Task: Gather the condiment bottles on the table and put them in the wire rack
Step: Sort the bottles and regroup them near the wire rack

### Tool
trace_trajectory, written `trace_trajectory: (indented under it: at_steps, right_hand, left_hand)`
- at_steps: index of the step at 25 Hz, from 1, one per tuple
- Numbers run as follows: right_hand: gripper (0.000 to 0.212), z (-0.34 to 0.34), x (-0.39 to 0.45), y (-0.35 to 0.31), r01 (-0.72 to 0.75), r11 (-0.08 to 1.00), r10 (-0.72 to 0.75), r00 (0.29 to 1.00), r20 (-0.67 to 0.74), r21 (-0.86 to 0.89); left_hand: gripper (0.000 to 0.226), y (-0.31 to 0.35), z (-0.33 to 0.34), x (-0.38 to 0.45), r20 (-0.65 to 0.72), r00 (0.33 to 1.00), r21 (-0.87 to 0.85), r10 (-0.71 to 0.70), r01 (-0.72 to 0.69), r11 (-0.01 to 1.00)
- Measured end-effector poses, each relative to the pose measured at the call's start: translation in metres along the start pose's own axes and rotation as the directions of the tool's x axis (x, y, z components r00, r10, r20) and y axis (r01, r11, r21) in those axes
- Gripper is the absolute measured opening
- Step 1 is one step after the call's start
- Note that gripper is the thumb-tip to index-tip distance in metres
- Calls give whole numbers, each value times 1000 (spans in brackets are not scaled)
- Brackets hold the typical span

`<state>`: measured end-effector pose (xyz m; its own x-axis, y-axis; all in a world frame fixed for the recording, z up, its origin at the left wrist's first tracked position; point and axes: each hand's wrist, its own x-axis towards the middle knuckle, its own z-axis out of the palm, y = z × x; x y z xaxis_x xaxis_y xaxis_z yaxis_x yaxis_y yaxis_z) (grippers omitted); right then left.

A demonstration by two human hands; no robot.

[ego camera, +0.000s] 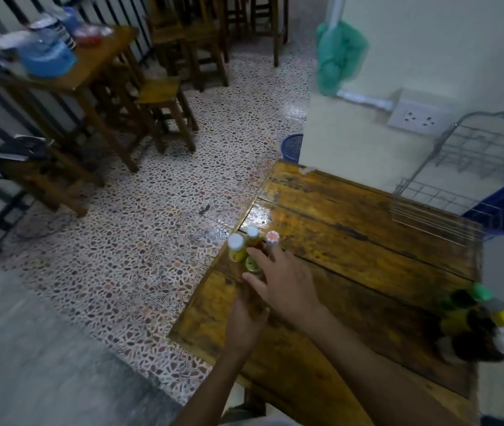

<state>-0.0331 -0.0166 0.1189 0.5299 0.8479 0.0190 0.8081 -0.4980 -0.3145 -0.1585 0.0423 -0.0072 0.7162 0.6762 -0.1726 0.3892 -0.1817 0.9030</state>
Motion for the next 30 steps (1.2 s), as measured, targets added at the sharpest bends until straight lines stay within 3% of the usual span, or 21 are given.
trace_trajectory:
  at_steps: [3,5,8,10,11,14,17,19,22,25,27,28,30]
  right_hand:
    - [46,9,1,-6,-39,999,39,999,23,-1]
    - [44,10,-5,-8,-5,999,5,1000,7,-37]
    - [41,13,-23,-1,12,992,-17,999,-44,-127]
    - [35,4,-38,10,-94,990,86,993,-82,-103]
    - [33,-4,-46,16,-155,985,146,984,-101,-82]
    - [31,-30,-72,29,-281,954,258,948,-188,-106]
    - [37,-52,-90,49,-485,845,425,864,-270,-225]
    - [43,-65,-100,70,-546,795,472,831,-296,-266]
    - [38,-78,-126,105,-475,846,396,863,-313,-242]
    - [34,-81,-156,135,-252,941,151,911,-385,-227]
    - [27,-82,-168,154,-91,960,-8,936,-353,-264]
    - [24,-82,-170,161,-54,961,-38,946,-323,-271]
    - [22,-78,-171,171,-120,970,63,964,-258,-213]
  left_hand:
    - [40,3,-10,14,26,999,-18,24,-24,1000]
    - [29,0,-8,15,59,997,56,46,-50,997]
    - [44,-8,1,12,124,992,148,32,-50,988]
    - [68,-3,9,15,88,996,212,17,-35,977]
    - [66,3,15,16,103,993,239,57,-80,968]
    - [41,26,35,13,311,945,101,100,-138,985]
    - [45,44,68,16,405,896,113,181,-245,963]
    - [42,59,86,15,455,850,123,265,-354,927]
    - [46,81,97,20,600,745,97,293,-431,897]
    - [57,102,99,27,769,591,109,243,-495,862]
    - [57,116,103,27,853,499,113,153,-462,880]
    - [53,119,105,26,873,469,103,132,-443,891]
    - [51,120,111,21,868,485,116,109,-412,904]
